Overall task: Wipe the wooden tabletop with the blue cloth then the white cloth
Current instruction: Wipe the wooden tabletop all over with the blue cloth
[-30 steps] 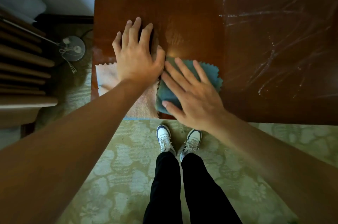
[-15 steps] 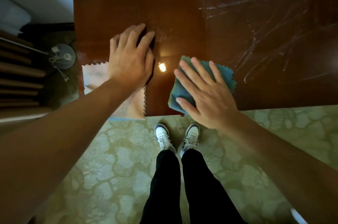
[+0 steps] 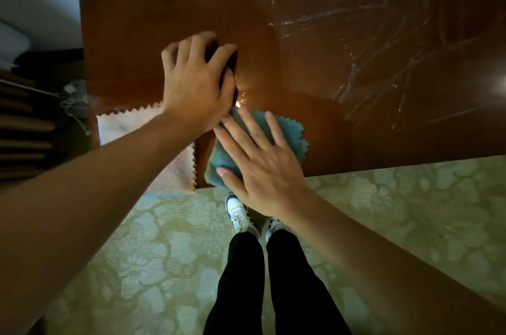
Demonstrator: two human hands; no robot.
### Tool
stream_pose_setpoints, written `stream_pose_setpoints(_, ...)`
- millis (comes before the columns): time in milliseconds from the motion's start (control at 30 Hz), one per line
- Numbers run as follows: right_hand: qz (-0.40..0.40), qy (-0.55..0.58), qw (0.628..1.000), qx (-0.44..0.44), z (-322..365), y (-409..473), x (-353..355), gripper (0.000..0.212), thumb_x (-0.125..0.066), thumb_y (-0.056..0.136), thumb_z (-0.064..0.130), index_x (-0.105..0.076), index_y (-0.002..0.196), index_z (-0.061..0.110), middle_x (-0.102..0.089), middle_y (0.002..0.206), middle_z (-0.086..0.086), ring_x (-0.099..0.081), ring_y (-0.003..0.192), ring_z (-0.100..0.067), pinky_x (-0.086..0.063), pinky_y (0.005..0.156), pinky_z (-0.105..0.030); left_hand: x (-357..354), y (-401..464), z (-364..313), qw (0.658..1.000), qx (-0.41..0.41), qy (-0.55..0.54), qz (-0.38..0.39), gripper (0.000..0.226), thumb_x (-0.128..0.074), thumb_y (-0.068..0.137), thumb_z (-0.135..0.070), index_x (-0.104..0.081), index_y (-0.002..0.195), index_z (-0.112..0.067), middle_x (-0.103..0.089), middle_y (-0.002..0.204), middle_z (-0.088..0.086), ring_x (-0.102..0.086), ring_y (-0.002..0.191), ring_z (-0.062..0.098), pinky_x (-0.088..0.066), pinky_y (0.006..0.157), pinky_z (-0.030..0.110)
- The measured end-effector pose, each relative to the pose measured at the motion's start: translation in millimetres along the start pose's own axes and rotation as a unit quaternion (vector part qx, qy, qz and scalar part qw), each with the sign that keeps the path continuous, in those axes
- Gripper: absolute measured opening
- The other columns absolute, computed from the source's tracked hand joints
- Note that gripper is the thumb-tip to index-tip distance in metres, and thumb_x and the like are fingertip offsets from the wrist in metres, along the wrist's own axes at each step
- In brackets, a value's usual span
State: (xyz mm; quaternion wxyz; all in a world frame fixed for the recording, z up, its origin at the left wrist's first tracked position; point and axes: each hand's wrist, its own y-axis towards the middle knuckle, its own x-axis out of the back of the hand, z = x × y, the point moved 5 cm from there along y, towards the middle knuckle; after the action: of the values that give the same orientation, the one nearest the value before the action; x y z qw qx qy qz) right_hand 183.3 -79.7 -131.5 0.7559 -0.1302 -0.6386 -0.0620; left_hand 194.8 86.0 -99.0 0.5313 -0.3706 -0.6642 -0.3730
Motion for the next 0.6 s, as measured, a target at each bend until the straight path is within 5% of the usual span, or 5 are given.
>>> stream_pose_setpoints(233, -0.026, 0.0, 0.999, -0.019, -56, -23, 8, 0.069, -0.033, 0.105, 0.058, -0.028, 0.162, 0.02, -0.019, 0.17, -0.005, -0.012, 0.159, -0.026, -0.009, 0.127, -0.057, -25, 31, -21, 0.997, 0.046, -0.03, 0.049, 0.059, -0.028, 0.103, -0.046, -0.029, 0.156, -0.02, -0.02, 0.166, 0.011, -0.01, 0.155, 0.029, -0.009, 0.122, 0.055)
stream_pose_setpoints(600, -0.039, -0.015, 0.998, -0.038, -119, 6, 25, 0.069, -0.035, 0.103, 0.057, -0.034, 0.16, 0.017, -0.024, 0.169, -0.007, -0.017, 0.158, -0.029, -0.016, 0.125, -0.059, -28, 30, -21, 0.997, 0.055, -0.033, 0.034, 0.058, -0.036, 0.102, -0.045, -0.038, 0.151, -0.015, -0.028, 0.164, 0.01, -0.015, 0.155, 0.027, -0.012, 0.122, 0.054)
